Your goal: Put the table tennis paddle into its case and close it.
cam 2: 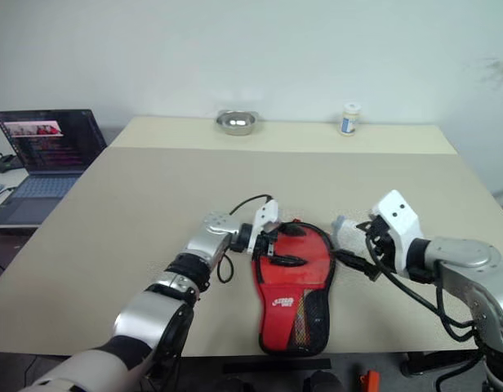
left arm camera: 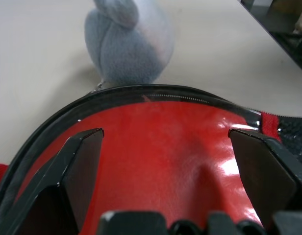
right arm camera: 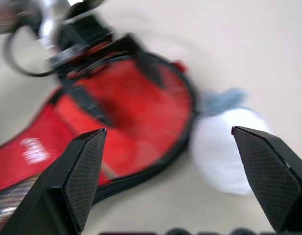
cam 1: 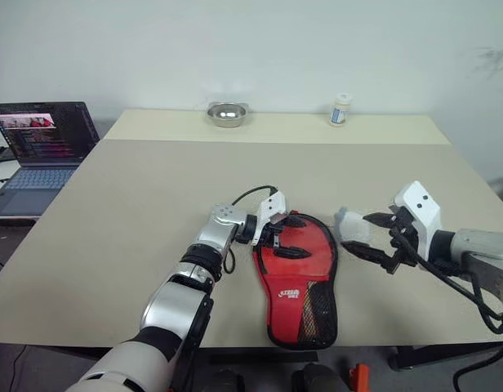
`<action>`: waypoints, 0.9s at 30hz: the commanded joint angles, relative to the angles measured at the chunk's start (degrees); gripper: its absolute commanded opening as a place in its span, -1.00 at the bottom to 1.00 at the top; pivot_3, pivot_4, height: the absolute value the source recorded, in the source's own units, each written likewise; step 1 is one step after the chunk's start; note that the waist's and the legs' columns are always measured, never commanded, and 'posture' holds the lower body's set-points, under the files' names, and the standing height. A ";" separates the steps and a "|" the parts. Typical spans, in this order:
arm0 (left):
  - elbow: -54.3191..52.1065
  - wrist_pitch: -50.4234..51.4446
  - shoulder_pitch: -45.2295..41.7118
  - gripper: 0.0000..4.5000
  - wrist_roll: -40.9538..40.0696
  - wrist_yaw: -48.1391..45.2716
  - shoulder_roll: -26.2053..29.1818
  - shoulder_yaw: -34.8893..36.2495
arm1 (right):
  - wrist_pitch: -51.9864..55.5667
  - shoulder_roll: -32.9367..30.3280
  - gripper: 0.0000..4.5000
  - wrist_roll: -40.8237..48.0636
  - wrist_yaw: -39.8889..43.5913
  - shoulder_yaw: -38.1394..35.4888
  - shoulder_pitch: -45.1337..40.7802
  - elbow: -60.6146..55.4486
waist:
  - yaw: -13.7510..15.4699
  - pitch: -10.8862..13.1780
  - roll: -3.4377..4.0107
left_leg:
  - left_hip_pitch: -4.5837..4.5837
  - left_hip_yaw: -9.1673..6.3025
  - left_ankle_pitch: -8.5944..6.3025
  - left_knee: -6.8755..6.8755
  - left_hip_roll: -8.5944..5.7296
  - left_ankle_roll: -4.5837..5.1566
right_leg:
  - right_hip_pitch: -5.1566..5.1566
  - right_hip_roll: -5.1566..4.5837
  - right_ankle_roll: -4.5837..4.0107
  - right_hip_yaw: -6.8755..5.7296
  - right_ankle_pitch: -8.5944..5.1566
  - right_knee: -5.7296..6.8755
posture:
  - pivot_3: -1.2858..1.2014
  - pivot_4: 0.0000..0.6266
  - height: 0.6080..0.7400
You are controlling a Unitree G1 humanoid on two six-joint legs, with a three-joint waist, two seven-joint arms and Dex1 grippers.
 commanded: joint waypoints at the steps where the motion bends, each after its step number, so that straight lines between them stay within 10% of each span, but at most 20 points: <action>1: 2.65 -1.92 0.48 0.97 2.87 5.47 -0.78 -2.29 | -4.93 0.59 1.00 -2.97 -2.43 2.45 -1.13 2.48 | 0.00 0.00 0.00 | 0.02 0.00 0.00 0.00 0.00 0.00 | 0.01 0.00 0.01 0.00 0.00 0.02 | 0.03 -0.52 1.00; 22: 4.33 -3.20 2.06 0.97 3.35 8.68 -2.67 -3.60 | -21.11 5.15 1.00 -17.44 -3.49 18.91 -6.91 25.94 | 0.15 -0.08 0.02 | 0.33 0.15 0.01 0.01 -0.01 0.01 | 0.24 0.01 0.03 0.14 0.01 0.03 | 0.03 -0.52 1.00; 27: 4.10 -3.18 2.36 1.00 3.33 8.54 -2.66 -3.87 | -22.26 6.08 0.41 -19.07 -4.16 18.56 -6.83 27.01 | 0.15 -0.08 0.02 | 0.36 0.15 0.01 0.01 0.00 0.01 | 0.28 0.01 0.03 0.14 0.01 0.03 | 0.03 -0.52 1.00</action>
